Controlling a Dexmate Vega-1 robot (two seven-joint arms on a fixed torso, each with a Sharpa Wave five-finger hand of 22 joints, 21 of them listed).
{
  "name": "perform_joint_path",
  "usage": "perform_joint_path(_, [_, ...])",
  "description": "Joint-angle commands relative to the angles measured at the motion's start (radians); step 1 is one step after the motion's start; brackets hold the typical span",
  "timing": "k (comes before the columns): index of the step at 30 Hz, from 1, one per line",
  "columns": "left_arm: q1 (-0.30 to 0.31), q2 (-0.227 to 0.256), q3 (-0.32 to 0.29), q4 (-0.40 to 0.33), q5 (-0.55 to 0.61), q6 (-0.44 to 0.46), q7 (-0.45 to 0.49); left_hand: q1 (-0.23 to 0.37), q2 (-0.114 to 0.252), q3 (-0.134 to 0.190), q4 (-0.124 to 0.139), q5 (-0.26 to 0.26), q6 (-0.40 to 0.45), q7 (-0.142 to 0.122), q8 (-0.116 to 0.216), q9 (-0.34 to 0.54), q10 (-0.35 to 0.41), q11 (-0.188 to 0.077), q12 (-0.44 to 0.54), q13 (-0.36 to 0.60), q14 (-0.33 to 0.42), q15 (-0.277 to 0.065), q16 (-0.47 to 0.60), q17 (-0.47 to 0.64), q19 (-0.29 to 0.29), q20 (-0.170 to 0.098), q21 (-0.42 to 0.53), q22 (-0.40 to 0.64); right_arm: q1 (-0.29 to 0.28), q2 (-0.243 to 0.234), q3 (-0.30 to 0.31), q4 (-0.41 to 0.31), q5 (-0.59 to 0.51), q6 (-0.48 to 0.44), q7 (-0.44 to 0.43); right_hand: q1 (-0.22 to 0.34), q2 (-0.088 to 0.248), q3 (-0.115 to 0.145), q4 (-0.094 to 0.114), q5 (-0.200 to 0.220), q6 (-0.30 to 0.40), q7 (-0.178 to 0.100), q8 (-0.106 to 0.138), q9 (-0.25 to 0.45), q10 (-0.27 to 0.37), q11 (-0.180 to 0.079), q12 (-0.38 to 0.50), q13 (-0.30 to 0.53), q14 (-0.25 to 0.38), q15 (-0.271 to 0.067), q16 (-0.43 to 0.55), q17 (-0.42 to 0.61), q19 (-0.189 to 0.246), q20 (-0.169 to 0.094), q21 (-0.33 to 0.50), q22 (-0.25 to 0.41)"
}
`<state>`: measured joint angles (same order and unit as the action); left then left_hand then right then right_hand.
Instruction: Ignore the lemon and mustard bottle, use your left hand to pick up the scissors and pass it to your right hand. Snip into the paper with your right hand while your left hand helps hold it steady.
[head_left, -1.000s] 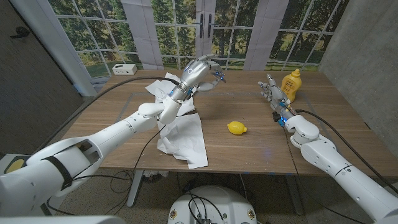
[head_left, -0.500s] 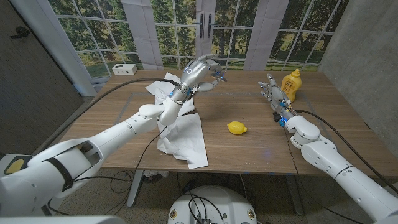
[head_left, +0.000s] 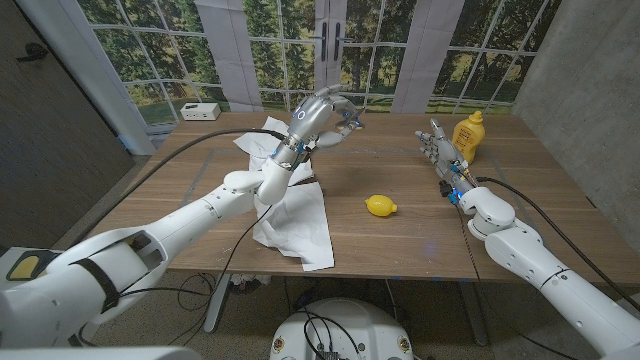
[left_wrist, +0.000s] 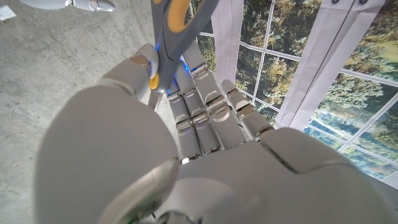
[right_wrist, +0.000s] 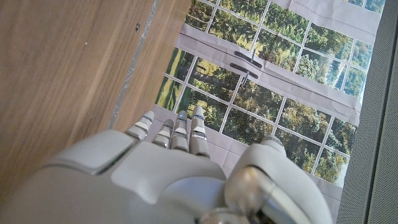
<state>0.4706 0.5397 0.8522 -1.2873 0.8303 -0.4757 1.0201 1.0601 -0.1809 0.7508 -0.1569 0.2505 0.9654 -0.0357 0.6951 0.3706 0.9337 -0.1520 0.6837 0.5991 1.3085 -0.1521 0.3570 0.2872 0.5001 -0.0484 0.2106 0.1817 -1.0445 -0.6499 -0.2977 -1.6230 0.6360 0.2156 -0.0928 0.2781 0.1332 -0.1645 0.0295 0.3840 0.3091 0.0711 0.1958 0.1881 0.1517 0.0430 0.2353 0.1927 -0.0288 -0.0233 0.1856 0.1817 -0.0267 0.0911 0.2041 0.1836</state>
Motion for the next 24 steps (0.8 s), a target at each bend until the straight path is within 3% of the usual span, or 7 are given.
perform_joint_path(1, [0.035, -0.035, -0.044, 0.011, -0.106, -0.062, -0.019, 0.063, 0.037, 0.009, 0.007, 0.051, 0.205, -0.142, 0.009, -0.006, 0.078, -0.042, -0.007, -0.005, 0.106, -0.088, 0.021, 0.027, 0.001, -0.135, -0.005, 0.001, 0.004, 0.001, -0.004, 0.002, -0.007, 0.007, 0.004, -0.002, 0.005, 0.006, -0.001, -0.005, 0.004, 0.002, 0.001, 0.002, 0.004, -0.01, -0.003, 0.002, 0.0, 0.004, 0.001, 0.002, 0.005, 0.002, 0.003, 0.005])
perform_joint_path(24, [0.09, -0.083, -0.116, 0.019, -0.205, -0.118, -0.07, 0.072, 0.028, 0.004, 0.013, 0.069, 0.221, -0.115, -0.007, -0.042, 0.104, -0.033, -0.038, -0.032, 0.107, -0.087, 0.054, 0.019, -0.027, -0.141, -0.015, -0.002, -0.003, 0.001, 0.001, -0.008, -0.007, 0.008, -0.005, -0.002, 0.005, 0.008, 0.0, -0.006, 0.006, 0.002, 0.001, 0.002, 0.005, -0.008, -0.002, 0.002, 0.0, 0.004, 0.001, 0.002, 0.005, 0.002, 0.003, 0.005])
